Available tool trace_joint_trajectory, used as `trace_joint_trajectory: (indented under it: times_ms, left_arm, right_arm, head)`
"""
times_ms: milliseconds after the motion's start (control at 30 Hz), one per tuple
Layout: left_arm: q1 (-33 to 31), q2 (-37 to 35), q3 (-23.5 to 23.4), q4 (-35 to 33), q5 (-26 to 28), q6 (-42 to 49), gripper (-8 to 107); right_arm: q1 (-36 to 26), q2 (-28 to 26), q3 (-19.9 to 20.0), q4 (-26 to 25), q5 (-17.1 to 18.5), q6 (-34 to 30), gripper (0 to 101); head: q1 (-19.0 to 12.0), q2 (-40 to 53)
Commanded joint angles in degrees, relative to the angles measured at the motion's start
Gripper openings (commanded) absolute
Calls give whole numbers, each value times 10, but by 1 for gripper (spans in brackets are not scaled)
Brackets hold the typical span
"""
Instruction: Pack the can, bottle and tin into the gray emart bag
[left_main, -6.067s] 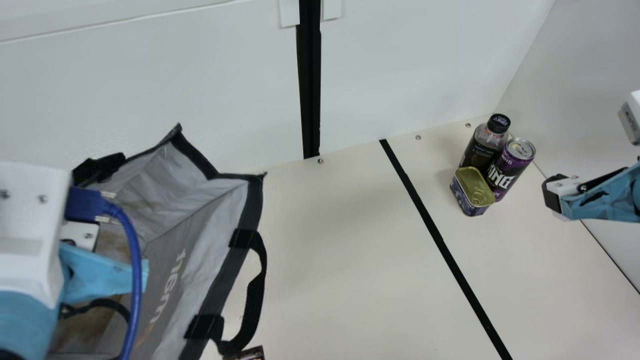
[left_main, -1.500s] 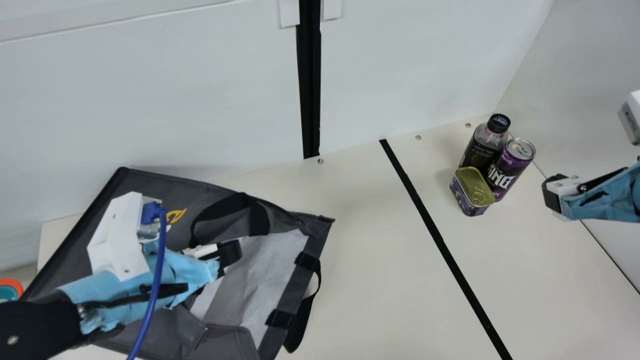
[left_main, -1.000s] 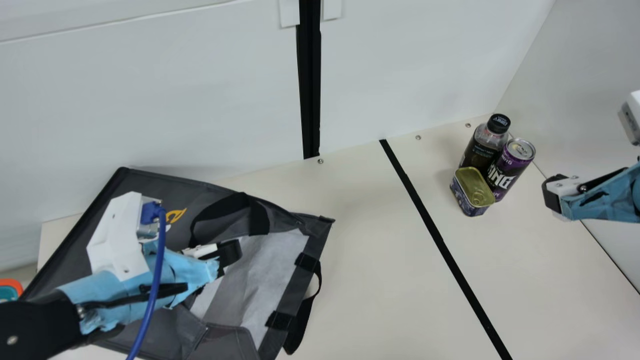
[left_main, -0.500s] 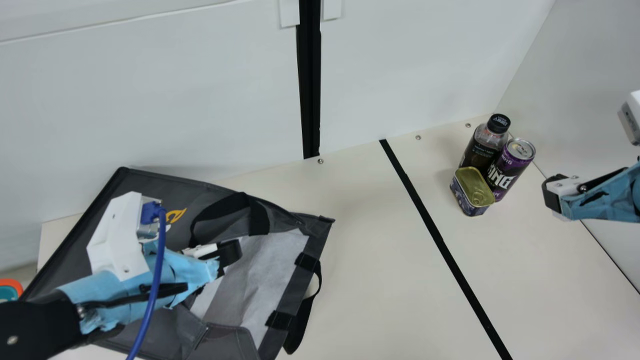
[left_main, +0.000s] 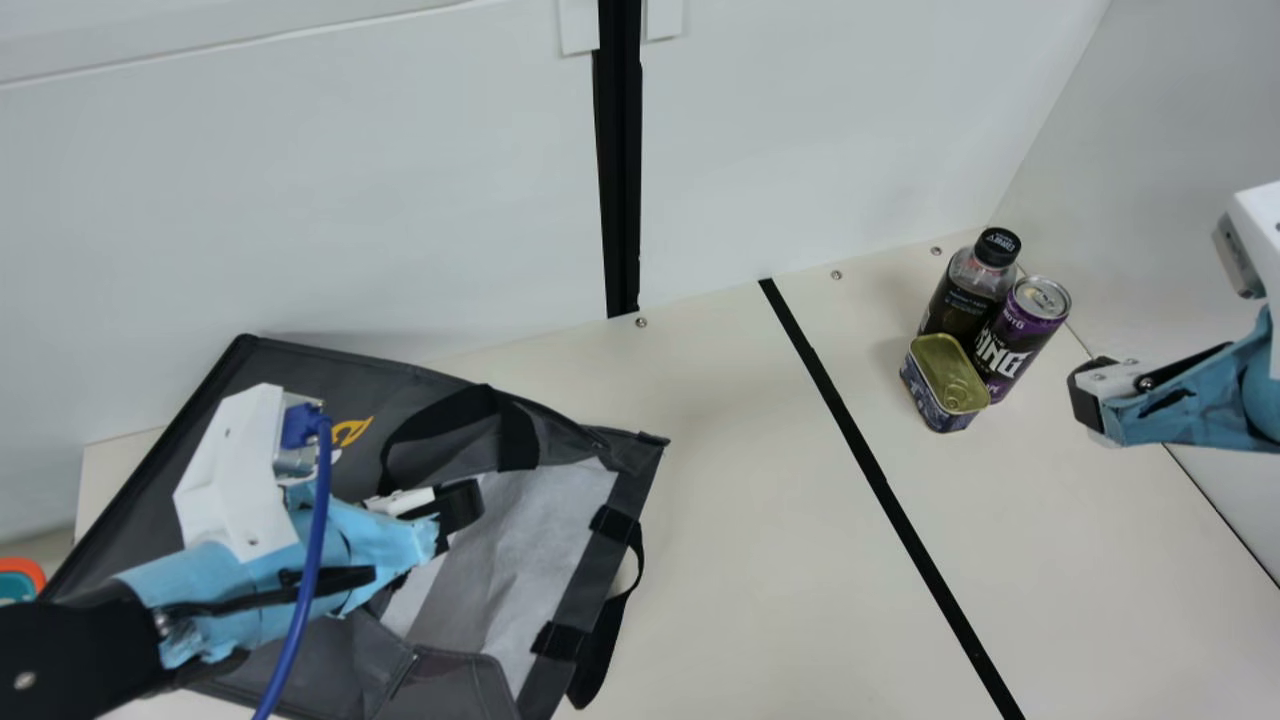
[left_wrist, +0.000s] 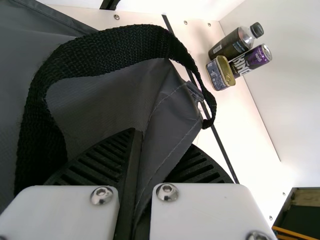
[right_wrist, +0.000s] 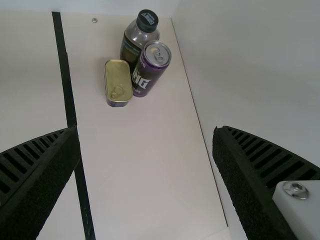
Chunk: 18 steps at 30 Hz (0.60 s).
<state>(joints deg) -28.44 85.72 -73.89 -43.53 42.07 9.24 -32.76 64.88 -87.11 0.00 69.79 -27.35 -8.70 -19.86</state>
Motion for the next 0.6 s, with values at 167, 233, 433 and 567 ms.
trace_joint_trajectory:
  times_ms: [167, 233, 433, 567]
  left_arm:
    - [0, 0, 0, 0, 0, 0, 10]
    - [0, 0, 0, 0, 0, 0, 10]
    - [0, 0, 0, 0, 0, 0, 10]
    - [0, 0, 0, 0, 0, 0, 10]
  right_arm:
    - [3, 5, 7, -14, 1, 9, 91]
    - [2, 8, 8, -17, 1, 9, 91]
    - [-4, 26, 5, -21, 1, 7, 91]
    - [-10, 44, 0, -18, 1, 5, 91]
  head:
    - [-13, -1]
    - [-13, -1]
    - [-13, -1]
    - [-13, -1]
